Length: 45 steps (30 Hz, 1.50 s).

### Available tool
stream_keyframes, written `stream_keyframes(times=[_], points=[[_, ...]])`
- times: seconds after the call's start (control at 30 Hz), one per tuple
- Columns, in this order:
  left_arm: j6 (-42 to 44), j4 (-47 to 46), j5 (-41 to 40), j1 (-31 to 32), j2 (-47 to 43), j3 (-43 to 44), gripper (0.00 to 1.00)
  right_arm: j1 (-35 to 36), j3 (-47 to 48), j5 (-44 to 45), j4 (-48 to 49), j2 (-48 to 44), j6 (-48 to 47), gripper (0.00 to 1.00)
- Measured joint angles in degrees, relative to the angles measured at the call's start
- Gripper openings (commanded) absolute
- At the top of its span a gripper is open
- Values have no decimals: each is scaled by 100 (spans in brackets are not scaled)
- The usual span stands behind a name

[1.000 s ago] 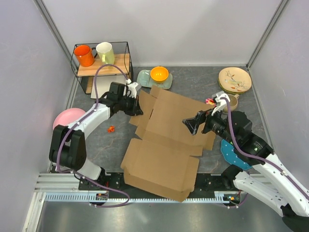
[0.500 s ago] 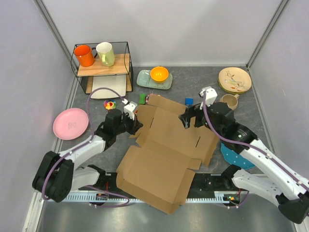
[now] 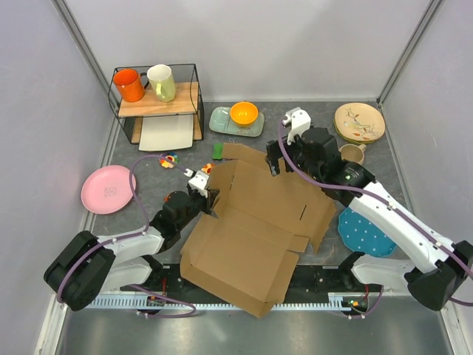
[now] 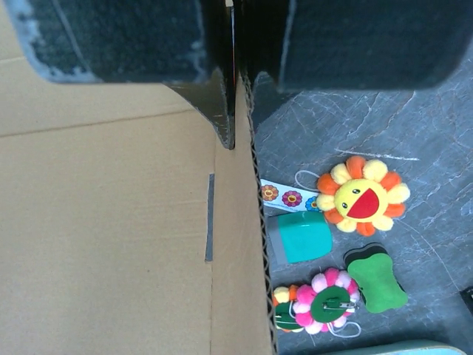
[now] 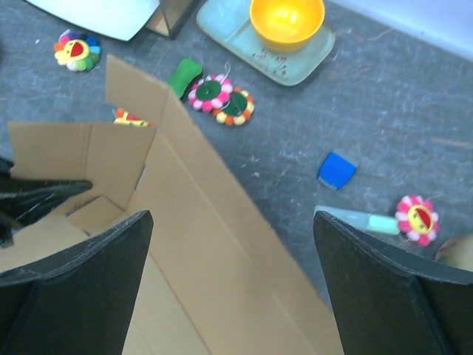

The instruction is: Fold the paper box

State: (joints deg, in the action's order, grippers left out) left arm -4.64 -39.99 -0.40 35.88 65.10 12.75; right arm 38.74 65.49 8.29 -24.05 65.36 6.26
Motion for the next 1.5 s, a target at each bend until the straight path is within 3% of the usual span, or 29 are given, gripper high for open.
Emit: stream_keyframes(times=[0.33,0.6,0.8,1.0,1.03,1.13,1.27,1.3,1.37,1.5], points=[[-2,-476,-608,138,116,-116,2,-4,509,-79,22,1250,-463,98],[-4,-468,-699,140,116,-116,2,-2,487,-149,149,1563,-560,95],[-9,-413,-699,160,116,-116,2,-2,479,-216,409,1963,-715,74],[-9,-326,-761,164,94,-92,2,-28,483,-245,496,2367,-883,43],[-9,-289,-780,164,90,-74,2,-26,483,-269,496,2400,-894,42],[-59,-44,-883,170,52,26,10,-26,483,-358,496,2437,-916,40],[-160,638,-1069,177,-59,350,46,-24,483,-367,501,2437,-909,42],[-199,841,-1126,177,-103,439,50,-24,483,-369,501,2437,-907,41],[-286,1204,-1217,177,-188,601,57,-26,483,-380,503,2430,-896,39],[-525,2031,-1539,179,-435,872,60,-79,560,-570,393,2422,-879,25]])
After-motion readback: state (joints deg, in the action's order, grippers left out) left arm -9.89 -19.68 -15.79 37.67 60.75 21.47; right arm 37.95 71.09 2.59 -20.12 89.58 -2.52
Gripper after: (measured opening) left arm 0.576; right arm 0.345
